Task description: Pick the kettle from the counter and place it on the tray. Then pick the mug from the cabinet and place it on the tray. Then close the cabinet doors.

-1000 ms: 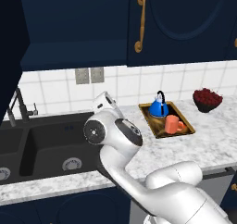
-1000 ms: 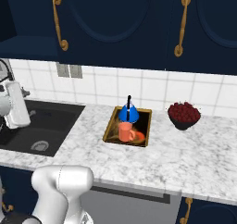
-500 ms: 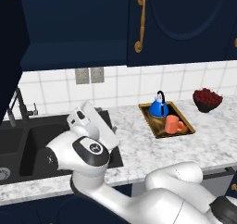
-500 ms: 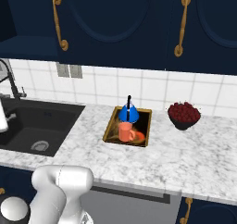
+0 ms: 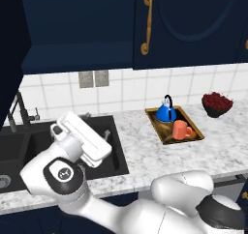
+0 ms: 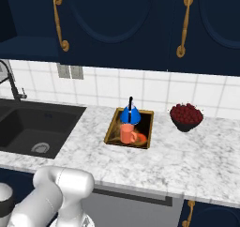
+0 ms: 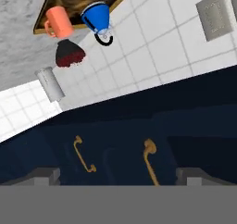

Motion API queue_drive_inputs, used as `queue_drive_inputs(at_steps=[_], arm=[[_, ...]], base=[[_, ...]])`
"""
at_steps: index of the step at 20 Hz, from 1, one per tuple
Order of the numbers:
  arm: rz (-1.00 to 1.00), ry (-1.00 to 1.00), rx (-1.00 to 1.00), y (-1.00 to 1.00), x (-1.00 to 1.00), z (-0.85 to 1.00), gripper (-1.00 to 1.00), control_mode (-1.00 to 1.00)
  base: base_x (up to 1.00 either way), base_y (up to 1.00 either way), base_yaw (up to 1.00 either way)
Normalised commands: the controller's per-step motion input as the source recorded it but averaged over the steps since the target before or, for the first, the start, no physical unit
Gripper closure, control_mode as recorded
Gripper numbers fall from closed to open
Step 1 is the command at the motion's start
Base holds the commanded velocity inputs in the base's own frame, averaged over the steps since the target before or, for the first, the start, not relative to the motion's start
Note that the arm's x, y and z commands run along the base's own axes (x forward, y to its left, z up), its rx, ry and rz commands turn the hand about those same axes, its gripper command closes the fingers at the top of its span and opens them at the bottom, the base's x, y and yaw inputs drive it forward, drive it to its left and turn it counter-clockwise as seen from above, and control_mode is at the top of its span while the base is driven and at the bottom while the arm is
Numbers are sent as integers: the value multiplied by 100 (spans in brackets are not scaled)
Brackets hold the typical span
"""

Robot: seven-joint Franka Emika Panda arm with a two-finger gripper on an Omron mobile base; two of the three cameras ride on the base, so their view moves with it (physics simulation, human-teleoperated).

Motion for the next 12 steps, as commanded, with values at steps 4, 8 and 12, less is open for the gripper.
queue_drive_inputs(at_steps=[4,8,12], arm=[[-11,-10,-34,68,-31,28,-100,-100],[-16,0,-18,58,-38,24,-100,-100],[-20,1,-15,62,-30,12,-100,-100]], base=[[0,0,0],[0,0,0],[0,0,0]])
